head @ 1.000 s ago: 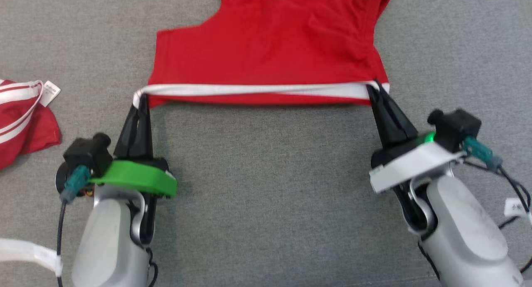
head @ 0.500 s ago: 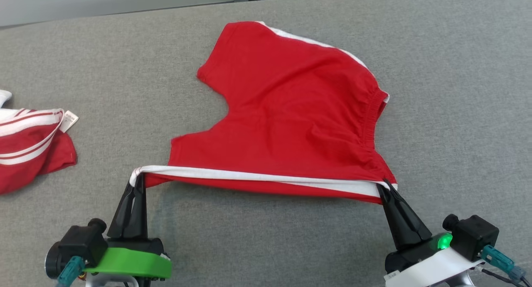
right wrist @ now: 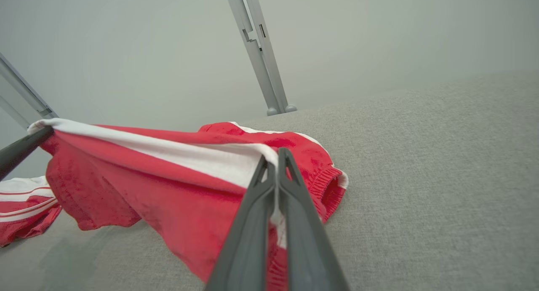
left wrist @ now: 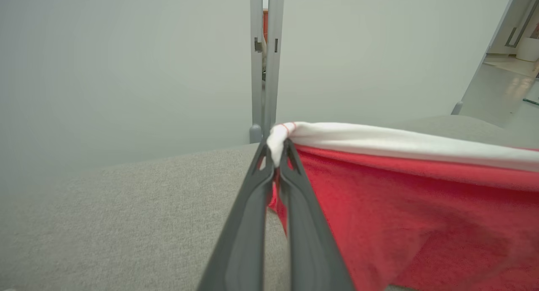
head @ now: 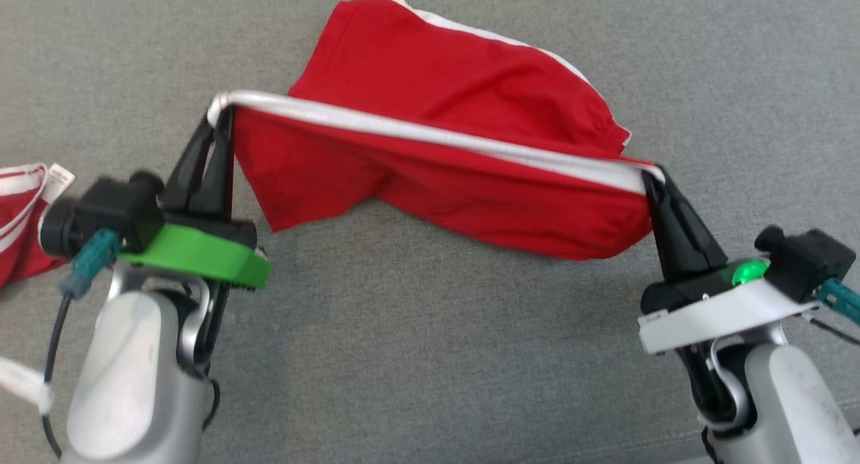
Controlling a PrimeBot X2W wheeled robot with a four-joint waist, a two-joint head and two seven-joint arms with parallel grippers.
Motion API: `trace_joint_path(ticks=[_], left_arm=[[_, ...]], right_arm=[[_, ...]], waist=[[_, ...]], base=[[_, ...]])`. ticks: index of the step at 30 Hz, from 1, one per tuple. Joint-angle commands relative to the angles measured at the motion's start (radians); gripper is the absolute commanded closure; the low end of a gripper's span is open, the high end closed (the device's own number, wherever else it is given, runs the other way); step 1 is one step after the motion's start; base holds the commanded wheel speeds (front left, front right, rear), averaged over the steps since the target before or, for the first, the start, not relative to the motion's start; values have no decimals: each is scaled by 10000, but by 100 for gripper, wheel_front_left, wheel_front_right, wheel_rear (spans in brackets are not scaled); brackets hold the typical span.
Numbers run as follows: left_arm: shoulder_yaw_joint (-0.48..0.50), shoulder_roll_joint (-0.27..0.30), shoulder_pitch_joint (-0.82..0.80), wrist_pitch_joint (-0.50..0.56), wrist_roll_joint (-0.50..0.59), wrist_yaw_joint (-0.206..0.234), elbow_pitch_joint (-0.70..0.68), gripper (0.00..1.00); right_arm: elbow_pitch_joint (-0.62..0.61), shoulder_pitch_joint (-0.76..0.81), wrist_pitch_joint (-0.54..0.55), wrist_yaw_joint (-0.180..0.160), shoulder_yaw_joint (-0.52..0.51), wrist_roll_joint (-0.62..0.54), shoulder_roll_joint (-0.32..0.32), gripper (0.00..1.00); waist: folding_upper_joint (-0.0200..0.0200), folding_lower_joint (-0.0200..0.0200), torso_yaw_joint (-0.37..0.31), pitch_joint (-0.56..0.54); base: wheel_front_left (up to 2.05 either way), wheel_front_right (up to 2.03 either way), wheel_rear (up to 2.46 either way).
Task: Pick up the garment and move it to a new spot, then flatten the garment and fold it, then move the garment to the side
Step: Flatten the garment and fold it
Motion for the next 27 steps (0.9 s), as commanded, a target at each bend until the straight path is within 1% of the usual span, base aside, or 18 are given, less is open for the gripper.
trace_joint_path(ticks=[1,4,6,10,13,16,18,19,20,21,24,27], left_arm=[[30,252,-781,107,-5,59,394,100],[-462,518,-2505,515,44,-3,1524,100],[-806,660,-3482,762,98,-23,2274,100],[-1420,895,-5208,971,181,-52,3804,100],[-1781,929,-6145,974,79,-50,4865,100],[-2132,927,-6971,728,6,-52,5908,100],[-2364,812,-7357,583,-116,-53,6505,100],[-2473,802,-7509,586,-140,-54,6803,100],[-2524,792,-7663,553,-232,-54,7168,76],[-2518,754,-7770,427,-331,-54,7368,0],[-2602,605,-7926,-91,-565,-62,7993,0],[-2538,537,-7746,-953,-687,-9,8299,0]], right_arm=[[268,-478,13,-152,-265,48,-148,100],[859,-1641,99,-138,-363,218,-198,100],[1303,-2341,233,-110,-229,352,-231,100],[2270,-3656,136,-101,36,614,-238,100],[2994,-4405,-39,-101,207,846,-188,100],[3696,-5018,-356,-100,490,1038,-93,100],[4102,-5296,-583,-98,663,1140,-78,100],[4234,-5408,-716,-93,780,1180,-80,90],[4381,-5528,-860,-93,944,1191,-98,39],[4451,-5585,-993,-93,1074,1201,-114,0],[4450,-5581,-1473,-92,1282,888,-301,0],[3988,-5107,-1652,-89,1216,391,-451,0]], waist=[[0,0,-213,926],[0,0,-448,1494],[0,0,-655,1855],[0,0,-1024,2376],[0,0,-1238,2645],[0,0,-1406,2816],[0,0,-1467,2857],[0,0,-1480,2871],[0,0,-1494,2879],[0,0,-1509,2876],[0,0,-1489,2775],[0,0,-1360,2559]], base=[[0,0,0],[0,0,0],[0,0,0],[0,0,0],[0,0,0],[0,0,0],[0,0,0],[0,0,0],[0,0,0],[0,0,0],[0,0,0],[0,0,0]])
